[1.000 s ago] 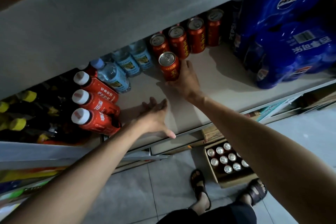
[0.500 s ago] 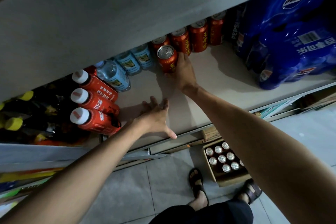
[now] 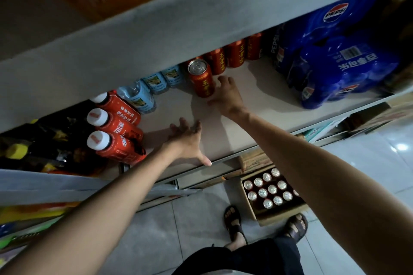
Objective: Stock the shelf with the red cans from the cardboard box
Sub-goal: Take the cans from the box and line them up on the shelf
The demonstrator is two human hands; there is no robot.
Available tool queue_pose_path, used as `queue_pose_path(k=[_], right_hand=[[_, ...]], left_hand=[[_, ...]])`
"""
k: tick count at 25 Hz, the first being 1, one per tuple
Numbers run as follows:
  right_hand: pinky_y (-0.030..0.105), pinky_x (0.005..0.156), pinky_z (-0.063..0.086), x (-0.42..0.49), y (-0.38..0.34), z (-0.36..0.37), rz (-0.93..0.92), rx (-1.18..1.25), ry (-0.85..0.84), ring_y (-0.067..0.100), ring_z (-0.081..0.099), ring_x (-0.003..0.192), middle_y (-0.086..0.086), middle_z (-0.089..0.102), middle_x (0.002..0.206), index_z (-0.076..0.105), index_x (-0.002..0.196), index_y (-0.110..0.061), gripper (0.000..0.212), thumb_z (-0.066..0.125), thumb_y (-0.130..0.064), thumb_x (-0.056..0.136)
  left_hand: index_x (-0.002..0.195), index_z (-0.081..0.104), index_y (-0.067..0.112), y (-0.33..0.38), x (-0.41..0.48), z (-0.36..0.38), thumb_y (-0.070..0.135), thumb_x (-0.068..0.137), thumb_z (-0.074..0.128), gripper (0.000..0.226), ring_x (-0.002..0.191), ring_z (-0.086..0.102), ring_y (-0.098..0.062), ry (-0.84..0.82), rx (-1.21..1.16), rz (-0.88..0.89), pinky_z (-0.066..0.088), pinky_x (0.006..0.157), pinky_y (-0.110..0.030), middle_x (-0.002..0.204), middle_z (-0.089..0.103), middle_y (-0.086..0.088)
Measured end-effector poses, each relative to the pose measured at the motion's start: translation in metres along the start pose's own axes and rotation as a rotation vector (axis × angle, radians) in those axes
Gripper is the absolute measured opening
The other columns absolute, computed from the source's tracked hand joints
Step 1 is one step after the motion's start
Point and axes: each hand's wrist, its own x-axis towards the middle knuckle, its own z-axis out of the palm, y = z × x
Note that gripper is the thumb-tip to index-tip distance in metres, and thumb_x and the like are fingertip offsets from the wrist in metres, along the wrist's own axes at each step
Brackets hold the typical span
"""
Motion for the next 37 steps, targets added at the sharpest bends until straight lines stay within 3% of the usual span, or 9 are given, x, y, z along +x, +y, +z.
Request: queue_pose_path(k=[3, 6, 12, 15, 19, 22, 24, 28, 37], right_hand=[[0.035, 0.085, 0.055, -0.039, 0.016, -0.027, 0.115, 0.080, -0.123, 0.029, 0.060, 0.105, 0.013, 0.058, 0.119, 0.053, 0.127, -0.009, 0.051, 0.073, -0.006, 0.080], [0.020, 0.066, 0.048, -0.083, 0.034, -0.059, 0.042, -0.073, -0.184, 0.018, 0.064, 0.084, 0.004, 0.068, 0.100, 0.063, 0.111, -0.015, 0.027, 0.069, -0.010, 0.085], [0.014, 0.056, 0.045, -0.142, 0.077, -0.111, 0.056, -0.087, -0.169, 0.005, 0.061, 0.067, -0.003, 0.063, 0.085, 0.065, 0.101, -0.019, 0.016, 0.062, -0.007, 0.090], [0.020, 0.057, 0.048, -0.165, 0.105, -0.129, 0.144, -0.064, -0.100, 0.010, 0.061, 0.063, -0.005, 0.062, 0.077, 0.068, 0.094, -0.019, 0.014, 0.061, -0.008, 0.087], [0.027, 0.060, 0.051, -0.197, 0.157, -0.133, 0.341, 0.009, 0.012, 0.018, 0.062, 0.069, 0.002, 0.066, 0.083, 0.069, 0.092, -0.009, 0.012, 0.059, -0.007, 0.086], [0.024, 0.063, 0.039, -0.226, 0.197, -0.118, 0.619, 0.081, 0.138, 0.018, 0.058, 0.071, -0.001, 0.063, 0.075, 0.068, 0.086, -0.017, 0.010, 0.061, -0.010, 0.085], [0.024, 0.063, 0.037, -0.246, 0.222, -0.094, 0.800, 0.147, 0.253, 0.019, 0.057, 0.070, 0.000, 0.061, 0.073, 0.067, 0.084, -0.022, 0.013, 0.062, -0.011, 0.084], [0.038, 0.067, 0.055, -0.276, 0.261, -0.032, 0.991, 0.288, 0.335, 0.032, 0.068, 0.074, 0.013, 0.069, 0.077, 0.066, 0.078, -0.014, 0.012, 0.058, -0.006, 0.080], [0.036, 0.081, 0.054, -0.276, 0.408, 0.138, 1.093, 0.330, 0.165, 0.032, 0.068, 0.091, 0.013, 0.073, 0.090, 0.068, 0.090, -0.014, 0.013, 0.059, -0.012, 0.082]], left_hand=[[0.156, -0.011, 0.012, 0.001, -0.004, -0.004, 0.066, 0.064, 0.077, 0.138, 0.145, -0.001, -0.055, -0.044, -0.008, -0.014, 0.013, 0.118, -0.061, 0.159, -0.008, -0.032], [0.155, 0.019, 0.011, 0.011, -0.015, -0.010, 0.044, 0.073, 0.081, 0.108, 0.143, 0.032, -0.036, -0.078, -0.203, 0.042, 0.030, 0.116, -0.047, 0.157, 0.029, -0.019], [0.125, 0.058, 0.019, 0.083, -0.037, -0.023, 0.031, 0.086, 0.071, 0.043, 0.112, 0.062, -0.024, 0.351, -0.530, 0.191, 0.051, 0.094, -0.036, 0.124, 0.065, -0.005], [0.110, 0.064, 0.020, 0.131, -0.042, -0.018, 0.029, 0.090, 0.065, 0.023, 0.087, 0.069, -0.017, 0.206, -0.654, 0.295, 0.054, 0.082, -0.033, 0.101, 0.070, -0.001], [0.114, 0.064, 0.007, 0.188, -0.035, 0.003, 0.017, 0.093, 0.062, 0.023, 0.066, 0.060, -0.009, -0.054, -0.619, 0.389, 0.047, 0.058, -0.019, 0.095, 0.066, -0.003], [0.111, 0.061, 0.004, 0.208, -0.021, 0.035, 0.010, 0.094, 0.059, 0.018, 0.054, 0.056, -0.005, -0.240, -0.570, 0.414, 0.041, 0.044, -0.012, 0.088, 0.062, -0.007], [0.107, 0.057, 0.010, 0.209, -0.005, 0.063, 0.010, 0.096, 0.057, 0.012, 0.056, 0.059, -0.007, -0.401, -0.536, 0.376, 0.043, 0.048, -0.017, 0.090, 0.062, -0.007], [0.110, 0.054, 0.011, 0.200, 0.035, 0.117, 0.016, 0.098, 0.053, 0.013, 0.066, 0.059, -0.015, -0.585, -0.567, 0.164, 0.046, 0.056, -0.023, 0.099, 0.061, -0.011], [0.107, 0.054, 0.011, 0.219, 0.183, 0.296, 0.015, 0.099, 0.049, 0.011, 0.067, 0.061, -0.014, -0.566, -0.689, -0.123, 0.053, 0.056, -0.024, 0.092, 0.061, -0.006]])
